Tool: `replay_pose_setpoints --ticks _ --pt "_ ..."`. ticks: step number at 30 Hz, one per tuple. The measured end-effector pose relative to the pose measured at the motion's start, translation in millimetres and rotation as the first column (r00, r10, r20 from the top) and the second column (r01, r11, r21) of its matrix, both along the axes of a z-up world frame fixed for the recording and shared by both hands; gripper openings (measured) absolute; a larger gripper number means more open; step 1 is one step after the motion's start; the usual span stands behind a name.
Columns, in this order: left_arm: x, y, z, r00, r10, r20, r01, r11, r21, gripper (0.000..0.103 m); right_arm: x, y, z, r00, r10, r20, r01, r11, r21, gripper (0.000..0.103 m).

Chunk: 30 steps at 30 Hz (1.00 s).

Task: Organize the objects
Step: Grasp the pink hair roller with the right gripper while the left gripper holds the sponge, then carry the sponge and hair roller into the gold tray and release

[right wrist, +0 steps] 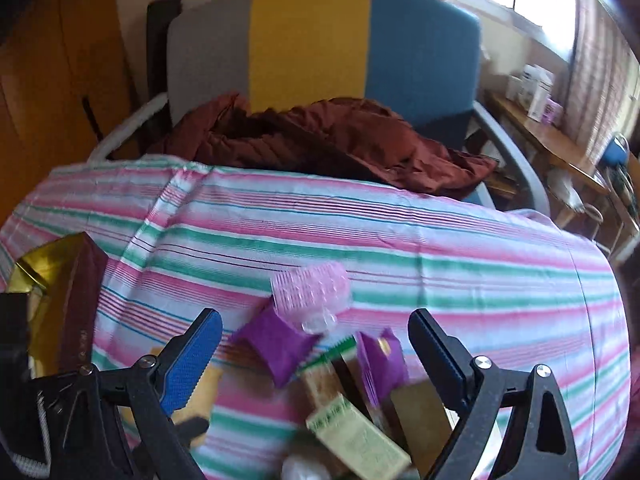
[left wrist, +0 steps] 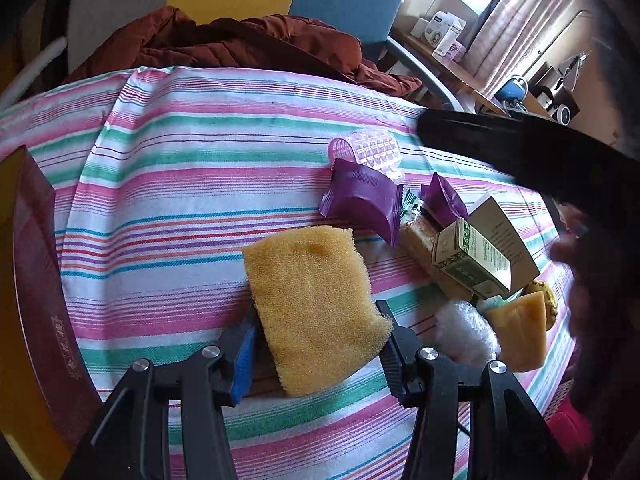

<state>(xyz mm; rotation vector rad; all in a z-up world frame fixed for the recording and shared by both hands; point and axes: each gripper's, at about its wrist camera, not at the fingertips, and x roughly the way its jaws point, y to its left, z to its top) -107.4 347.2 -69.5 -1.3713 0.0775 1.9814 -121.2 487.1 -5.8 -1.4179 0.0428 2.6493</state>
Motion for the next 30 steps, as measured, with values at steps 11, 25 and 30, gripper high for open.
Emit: replay_pose_setpoints --ticks 11,25,30 --pt "-5 -5 -6 0.998 0.004 0.063 -0.006 0.999 0.043 0.054 -59 6 -55 0.983 0.040 0.179 -0.042 0.999 0.008 0.064" --pt "18 -79 78 0.992 0.053 -0.110 -0.034 0.985 0.169 0.052 17 -45 44 0.993 0.071 -0.096 -0.081 0.992 -0.099 0.065" --pt "24 -151 104 0.976 0.161 -0.149 -0.128 0.969 0.209 0.053 16 -114 42 0.977 0.188 -0.097 -0.202 0.967 -0.158 0.065"
